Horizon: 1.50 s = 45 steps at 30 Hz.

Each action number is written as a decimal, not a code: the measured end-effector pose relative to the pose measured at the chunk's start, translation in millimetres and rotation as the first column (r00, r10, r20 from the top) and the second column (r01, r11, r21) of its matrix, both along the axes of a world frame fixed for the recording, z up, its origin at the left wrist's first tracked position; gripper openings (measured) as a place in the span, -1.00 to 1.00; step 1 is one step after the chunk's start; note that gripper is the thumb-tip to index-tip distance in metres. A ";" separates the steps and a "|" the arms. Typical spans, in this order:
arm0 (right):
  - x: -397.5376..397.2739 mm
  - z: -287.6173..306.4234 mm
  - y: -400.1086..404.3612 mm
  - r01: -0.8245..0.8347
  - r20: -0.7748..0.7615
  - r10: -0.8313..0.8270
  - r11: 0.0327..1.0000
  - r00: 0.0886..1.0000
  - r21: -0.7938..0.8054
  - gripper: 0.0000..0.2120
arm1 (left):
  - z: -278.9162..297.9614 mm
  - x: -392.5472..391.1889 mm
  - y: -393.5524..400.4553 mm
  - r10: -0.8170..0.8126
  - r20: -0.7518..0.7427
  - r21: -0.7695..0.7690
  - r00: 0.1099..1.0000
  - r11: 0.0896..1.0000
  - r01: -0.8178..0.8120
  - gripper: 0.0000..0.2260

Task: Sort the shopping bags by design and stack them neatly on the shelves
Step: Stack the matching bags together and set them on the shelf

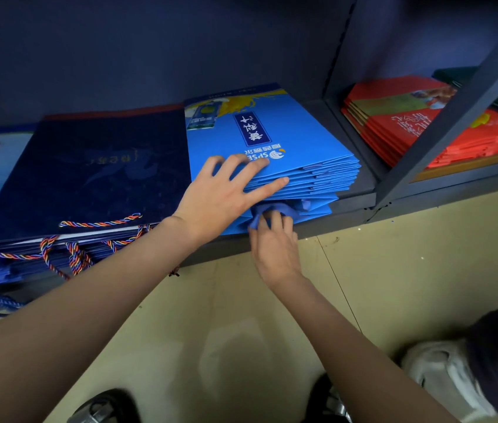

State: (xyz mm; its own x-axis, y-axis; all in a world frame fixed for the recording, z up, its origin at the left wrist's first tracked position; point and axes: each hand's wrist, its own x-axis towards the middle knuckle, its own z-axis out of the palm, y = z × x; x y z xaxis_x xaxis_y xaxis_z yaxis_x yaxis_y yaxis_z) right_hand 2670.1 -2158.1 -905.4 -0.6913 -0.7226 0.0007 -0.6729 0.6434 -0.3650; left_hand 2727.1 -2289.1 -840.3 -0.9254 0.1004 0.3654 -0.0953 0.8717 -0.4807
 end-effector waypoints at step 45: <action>-13.0 23.0 19.4 0.233 0.157 -0.174 0.799 0.972 -0.554 -0.83 | -0.8 1.0 2.3 0.010 0.025 0.009 1.000 1.000 -0.010 -0.21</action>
